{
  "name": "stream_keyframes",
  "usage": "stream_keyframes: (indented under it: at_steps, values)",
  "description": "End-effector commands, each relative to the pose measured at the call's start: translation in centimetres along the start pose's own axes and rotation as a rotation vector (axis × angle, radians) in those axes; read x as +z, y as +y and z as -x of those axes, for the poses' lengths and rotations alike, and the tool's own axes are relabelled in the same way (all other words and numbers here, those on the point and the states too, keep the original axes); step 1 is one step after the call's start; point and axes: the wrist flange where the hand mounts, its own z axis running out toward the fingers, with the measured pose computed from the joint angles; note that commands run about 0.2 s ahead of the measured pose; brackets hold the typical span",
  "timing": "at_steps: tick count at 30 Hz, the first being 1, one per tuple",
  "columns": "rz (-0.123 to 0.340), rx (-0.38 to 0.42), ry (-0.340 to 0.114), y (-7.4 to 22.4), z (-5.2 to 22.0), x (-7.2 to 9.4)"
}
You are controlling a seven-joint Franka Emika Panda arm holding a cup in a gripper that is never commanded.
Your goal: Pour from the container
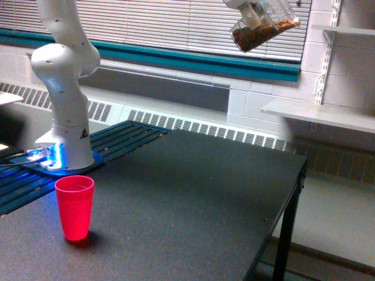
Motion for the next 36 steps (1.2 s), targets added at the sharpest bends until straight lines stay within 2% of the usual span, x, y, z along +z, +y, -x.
stream_keyframes:
  at_steps: [1, 11, 17, 29, 36]
  values:
    - [-0.023, 0.005, 0.022, -0.3, -0.7, -1.3]
    - [-0.023, 0.003, 0.052, 0.9, -1.2, -1.5]
    - [-0.009, 0.027, 0.079, 3.2, -2.0, -1.6]
    - [0.075, 0.051, 0.138, 11.0, -3.7, -2.8]
    - [0.114, 0.069, 0.151, 16.0, -3.7, -3.5]
